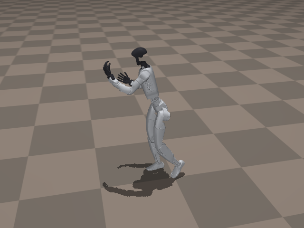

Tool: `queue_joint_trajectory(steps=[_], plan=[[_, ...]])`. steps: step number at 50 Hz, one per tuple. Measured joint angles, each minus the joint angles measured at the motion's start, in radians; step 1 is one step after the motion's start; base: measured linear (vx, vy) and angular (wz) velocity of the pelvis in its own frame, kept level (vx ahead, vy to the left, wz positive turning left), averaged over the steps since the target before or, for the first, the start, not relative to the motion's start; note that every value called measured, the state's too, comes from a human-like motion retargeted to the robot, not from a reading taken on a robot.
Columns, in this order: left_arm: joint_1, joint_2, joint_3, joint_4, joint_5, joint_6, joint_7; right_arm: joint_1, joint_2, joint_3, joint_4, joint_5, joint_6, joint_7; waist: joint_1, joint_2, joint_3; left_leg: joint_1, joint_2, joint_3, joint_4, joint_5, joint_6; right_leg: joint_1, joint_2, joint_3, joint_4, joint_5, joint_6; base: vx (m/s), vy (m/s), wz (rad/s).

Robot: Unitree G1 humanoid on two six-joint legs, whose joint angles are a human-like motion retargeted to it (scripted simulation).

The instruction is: Kungfu

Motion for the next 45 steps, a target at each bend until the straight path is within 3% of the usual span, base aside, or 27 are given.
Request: queue_joint_trajectory(steps=[5,13,18,19,21,23,24,27,30,33,37,40,42,45], plan=[[0.141,-0.168,-0.014,-0.025,-0.08,0.045,-0.101,-0.064,0.038,0.003,-0.09,0.077,-0.03,0.002,-0.011,-0.005,0.005,-0.101,0.136,0.06,-0.158,-0.041,0.164,0.146,0.063,0.137,-0.032,0.003,-0.012,0.53,0.06,-2.49],[0.361,-0.386,-0.059,-0.08,-0.054,0.046,-0.179,-0.166,0.099,0.072,-0.164,0.142,-0.069,0.026,-0.016,0.04,0.005,-0.168,0.196,-0.142,-0.593,0.107,0.305,0.216,0.122,0.427,0.05,-0.04,-0.01,0.49,0.39,-2.79],[0.431,-0.465,-0.168,-0.083,-0.049,0.024,-0.172,-0.176,0.093,0.107,-0.187,0.173,-0.083,0.025,-0.063,0.09,0.002,-0.122,0.254,0.086,-0.713,0.141,0.42,0.173,0.067,0.533,0.115,-0.097,0.01,0.45,0.81,-2.02],[0.435,-0.47,-0.187,-0.08,-0.05,0.025,-0.173,-0.171,0.085,0.109,-0.192,0.177,-0.084,0.023,-0.07,0.107,0.012,-0.103,0.272,0.14,-0.702,0.15,0.401,0.171,0.062,0.537,0.124,-0.109,0.016,0.42,0.99,-1.76],[0.437,-0.468,-0.214,-0.077,-0.05,0.031,-0.176,-0.157,0.061,0.108,-0.204,0.186,-0.088,0.017,-0.063,0.145,0.045,-0.063,0.321,0.212,-0.655,0.19,0.298,0.177,0.061,0.515,0.143,-0.137,0.036,0.58,1.11,-2.18],[0.438,-0.453,-0.221,-0.083,-0.045,0.036,-0.186,-0.129,0.025,0.092,-0.224,0.196,-0.102,0.013,-0.027,0.201,0.062,-0.17,0.406,0.065,-0.461,0.179,0.177,0.149,0.068,0.402,0.165,-0.156,0.072,0.57,0.9,-2.34],[0.436,-0.437,-0.213,-0.088,-0.034,0.038,-0.189,-0.115,0.011,0.092,-0.234,0.187,-0.114,0.004,-0.006,0.198,0.064,-0.198,0.418,0.026,-0.389,0.155,0.143,0.138,0.036,0.349,0.166,-0.156,0.087,0.38,0.72,-2.05],[0.413,-0.355,-0.137,-0.118,0.012,0.039,-0.203,-0.115,-0.022,0.125,-0.249,0.105,-0.156,-0.05,0.027,0.168,0.091,-0.201,0.437,0.071,-0.25,0.053,0.122,0.141,-0.086,0.215,0.129,-0.117,0.125,0.2,1.0,-1.04],[0.417,-0.284,-0.044,-0.135,0.091,0.035,-0.199,-0.17,-0.069,0.152,-0.239,-0.026,-0.147,-0.111,0.104,0.128,0.057,-0.25,0.375,0.037,-0.145,-0.019,0.113,0.123,-0.173,0.132,0.119,-0.078,0.186,0.12,0.65,-0.01],[0.441,-0.184,0.001,-0.168,0.11,0.028,-0.169,-0.262,-0.101,0.176,-0.225,-0.172,-0.106,-0.161,0.204,0.058,-0.027,-0.318,0.304,0.026,-0.104,-0.042,0.121,0.135,-0.294,0.002,0.068,-0.055,0.198,0.13,0.37,1.37],[0.461,0.01,0.104,-0.184,0.172,0.047,-0.16,-0.489,-0.144,0.215,-0.181,-0.366,-0.002,-0.231,0.251,-0.056,-0.088,-0.416,0.128,-0.048,-0.114,-0.015,0.16,0.24,-0.375,-0.12,0.013,-0.073,0.227,0.06,0.1,3.31],[0.483,0.176,0.2,-0.156,0.243,0.066,-0.089,-0.706,-0.217,0.196,-0.062,-0.426,0.102,-0.199,0.307,-0.176,-0.098,-0.439,0.022,-0.054,-0.143,0.015,0.197,0.339,-0.406,-0.251,-0.019,-0.105,0.231,0.04,-0.3,3.46],[0.5,0.286,0.264,-0.092,0.309,0.091,-0.037,-0.851,-0.299,0.139,0.115,-0.438,0.167,-0.133,0.41,-0.288,-0.1,-0.452,-0.024,-0.051,-0.158,0.028,0.212,0.372,-0.413,-0.315,-0.028,-0.128,0.237,0.19,-0.44,2.65],[0.506,0.511,0.364,0.097,0.52,0.136,0.024,-1.068,-0.378,0.089,0.47,-0.619,0.194,-0.096,0.58,-0.459,-0.022,-0.436,-0.089,-0.06,-0.191,0.044,0.226,0.425,-0.428,-0.399,-0.032,-0.163,0.253,0.18,-0.67,1.85]])
